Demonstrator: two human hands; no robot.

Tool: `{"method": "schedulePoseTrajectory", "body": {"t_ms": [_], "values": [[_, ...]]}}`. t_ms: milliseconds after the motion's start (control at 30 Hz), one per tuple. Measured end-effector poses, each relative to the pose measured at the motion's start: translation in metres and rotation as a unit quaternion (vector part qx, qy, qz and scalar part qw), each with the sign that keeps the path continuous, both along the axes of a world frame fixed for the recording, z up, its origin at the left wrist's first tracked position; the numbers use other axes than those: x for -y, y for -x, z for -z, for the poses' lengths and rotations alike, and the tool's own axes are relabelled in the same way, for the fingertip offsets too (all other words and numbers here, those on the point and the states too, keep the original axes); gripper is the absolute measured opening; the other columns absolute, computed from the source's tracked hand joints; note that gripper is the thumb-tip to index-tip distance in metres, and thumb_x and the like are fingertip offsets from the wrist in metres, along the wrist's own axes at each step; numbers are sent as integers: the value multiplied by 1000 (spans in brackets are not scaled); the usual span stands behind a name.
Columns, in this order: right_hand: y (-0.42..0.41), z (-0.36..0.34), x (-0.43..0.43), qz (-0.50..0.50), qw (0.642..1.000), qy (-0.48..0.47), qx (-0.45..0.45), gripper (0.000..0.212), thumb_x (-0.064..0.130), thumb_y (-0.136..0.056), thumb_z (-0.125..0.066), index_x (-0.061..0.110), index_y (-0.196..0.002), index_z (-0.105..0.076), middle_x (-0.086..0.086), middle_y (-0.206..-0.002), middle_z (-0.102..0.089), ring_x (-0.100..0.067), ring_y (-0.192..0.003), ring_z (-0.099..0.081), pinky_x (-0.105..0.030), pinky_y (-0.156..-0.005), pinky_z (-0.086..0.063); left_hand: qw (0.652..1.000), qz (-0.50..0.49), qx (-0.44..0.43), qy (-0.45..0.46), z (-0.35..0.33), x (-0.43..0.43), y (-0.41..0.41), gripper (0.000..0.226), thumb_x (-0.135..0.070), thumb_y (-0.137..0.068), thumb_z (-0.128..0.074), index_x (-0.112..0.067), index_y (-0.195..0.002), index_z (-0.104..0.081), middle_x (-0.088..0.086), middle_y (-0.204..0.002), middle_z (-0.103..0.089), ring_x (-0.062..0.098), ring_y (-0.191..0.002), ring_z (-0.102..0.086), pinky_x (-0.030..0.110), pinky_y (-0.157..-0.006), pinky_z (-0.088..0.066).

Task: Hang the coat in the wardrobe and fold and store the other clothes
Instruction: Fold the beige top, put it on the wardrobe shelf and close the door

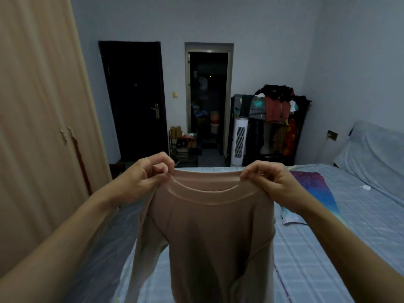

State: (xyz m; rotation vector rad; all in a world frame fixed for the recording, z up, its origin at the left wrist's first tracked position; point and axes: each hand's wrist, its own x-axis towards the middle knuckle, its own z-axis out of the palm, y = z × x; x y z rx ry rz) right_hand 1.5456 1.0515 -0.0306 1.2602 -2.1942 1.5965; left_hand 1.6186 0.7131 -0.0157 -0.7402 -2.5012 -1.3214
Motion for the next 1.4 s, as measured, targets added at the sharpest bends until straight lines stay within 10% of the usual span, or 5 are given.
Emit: {"method": "schedulePoseTrajectory", "body": {"t_ms": [267, 567, 767, 1167, 1400], "values": [[3, -3, -18, -8, 998, -62, 24, 16, 17, -74, -79, 11, -89, -78, -10, -88, -74, -28, -80, -72, -41, -72, -61, 986, -57, -66, 141, 0, -6, 6, 35, -3, -97, -53, -32, -100, -73, -19, -105, -68, 5, -107, -64, 19, -87, -51], [10, 8, -25, 2, 989, -146, 25, 18, 3, -79, -79, 17, -90, -74, 8, -77, -69, -6, -71, -66, -25, -67, -54, 959, -61, -100, 257, 6, -7, 13, 26, -8, -97, -55, -29, -104, -68, -18, -100, -65, 0, -96, -62, 22, -82, -52], [15, 6, -27, 15, 994, -107, -27, 25, 50, -79, -73, 27, -86, -70, -21, -81, -63, -48, -75, -58, -63, -68, -51, 958, -48, -136, 249, 0, -5, 6, 39, 5, -84, -64, -34, -81, -58, -13, -79, -61, 11, -74, -61, 24, -62, -49], [22, -2, -20, 32, 999, -20, 0, 46, 59, -74, -75, 16, -85, -65, -28, -72, -54, -32, -63, -48, -49, -61, -42, 958, -50, -153, 237, -3, -3, 1, 34, -3, -70, -84, -21, -71, -56, -5, -70, -60, 13, -65, -60, 33, -57, -50], [14, -18, -24, 12, 997, -70, -37, 11, 37, -85, -73, 28, -91, -73, -30, -77, -59, -37, -68, -56, -44, -69, -53, 955, -47, -169, 239, -14, -6, 1, 16, -5, -80, -78, -18, -88, -72, -17, -77, -59, 10, -72, -60, 18, -62, -45]]}}
